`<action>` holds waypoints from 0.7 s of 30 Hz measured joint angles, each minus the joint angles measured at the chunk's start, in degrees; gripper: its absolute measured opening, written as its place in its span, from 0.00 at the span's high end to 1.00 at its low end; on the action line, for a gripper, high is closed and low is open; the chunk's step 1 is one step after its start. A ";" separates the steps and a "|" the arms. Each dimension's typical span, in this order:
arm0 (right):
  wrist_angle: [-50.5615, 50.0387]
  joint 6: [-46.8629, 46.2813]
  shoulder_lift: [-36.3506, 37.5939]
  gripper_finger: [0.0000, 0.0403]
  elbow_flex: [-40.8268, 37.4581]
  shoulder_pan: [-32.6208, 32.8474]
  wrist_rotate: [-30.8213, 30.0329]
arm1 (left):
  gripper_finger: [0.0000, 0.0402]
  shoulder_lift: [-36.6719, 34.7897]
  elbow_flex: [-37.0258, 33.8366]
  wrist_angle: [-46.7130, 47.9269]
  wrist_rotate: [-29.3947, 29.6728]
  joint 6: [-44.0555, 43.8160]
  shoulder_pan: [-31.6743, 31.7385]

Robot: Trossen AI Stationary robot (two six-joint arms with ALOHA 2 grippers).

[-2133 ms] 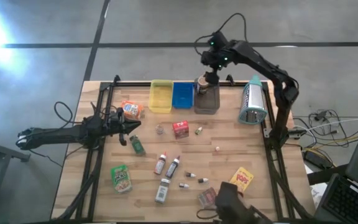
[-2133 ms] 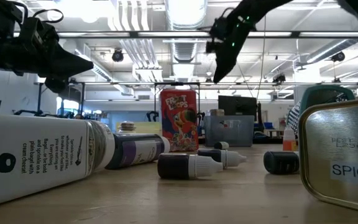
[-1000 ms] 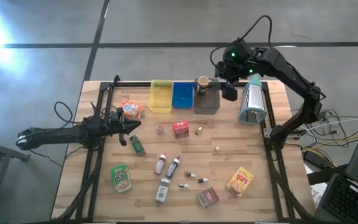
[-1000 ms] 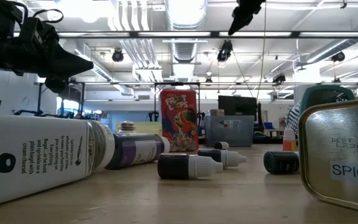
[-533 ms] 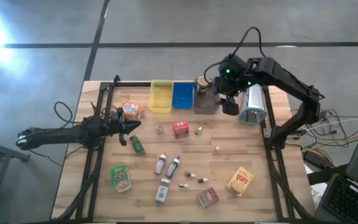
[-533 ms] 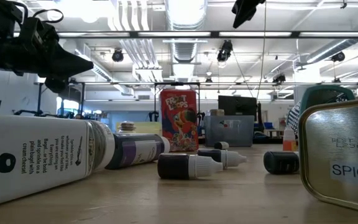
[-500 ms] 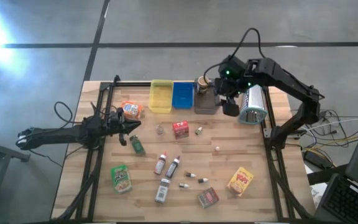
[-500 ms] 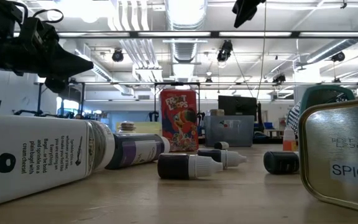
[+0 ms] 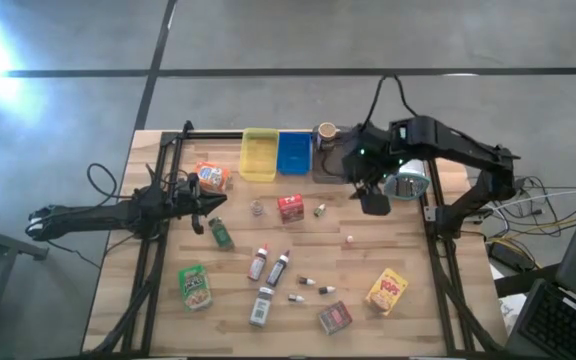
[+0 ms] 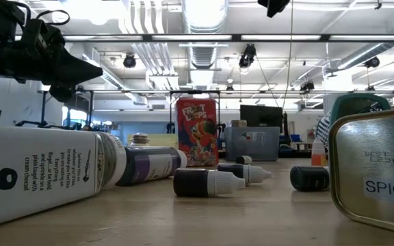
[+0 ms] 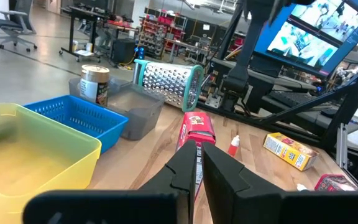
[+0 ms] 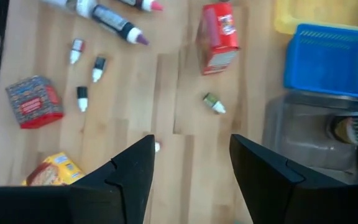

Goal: Pick & Place Kitchen Items
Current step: Put the small orange food coloring bottle into the blue bin

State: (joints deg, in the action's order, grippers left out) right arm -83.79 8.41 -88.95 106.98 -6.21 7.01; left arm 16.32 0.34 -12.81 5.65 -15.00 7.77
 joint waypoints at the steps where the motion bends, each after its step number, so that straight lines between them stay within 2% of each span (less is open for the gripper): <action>1: 0.06 -0.64 0.00 0.50 -0.61 0.95 -0.82 | 0.92 -0.01 0.00 0.02 0.00 0.00 0.01; 10: 1.13 -6.16 0.00 0.51 -9.40 6.24 -6.20 | 0.92 -0.02 0.00 0.02 0.00 0.02 0.02; 21: 14.11 -12.69 3.55 0.51 -25.73 10.22 -7.69 | 0.92 0.02 0.00 0.96 0.00 1.31 0.00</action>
State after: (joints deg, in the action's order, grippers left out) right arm -69.67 -4.28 -85.40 81.25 4.01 -0.68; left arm 16.34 0.34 -11.86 5.65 -13.69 7.77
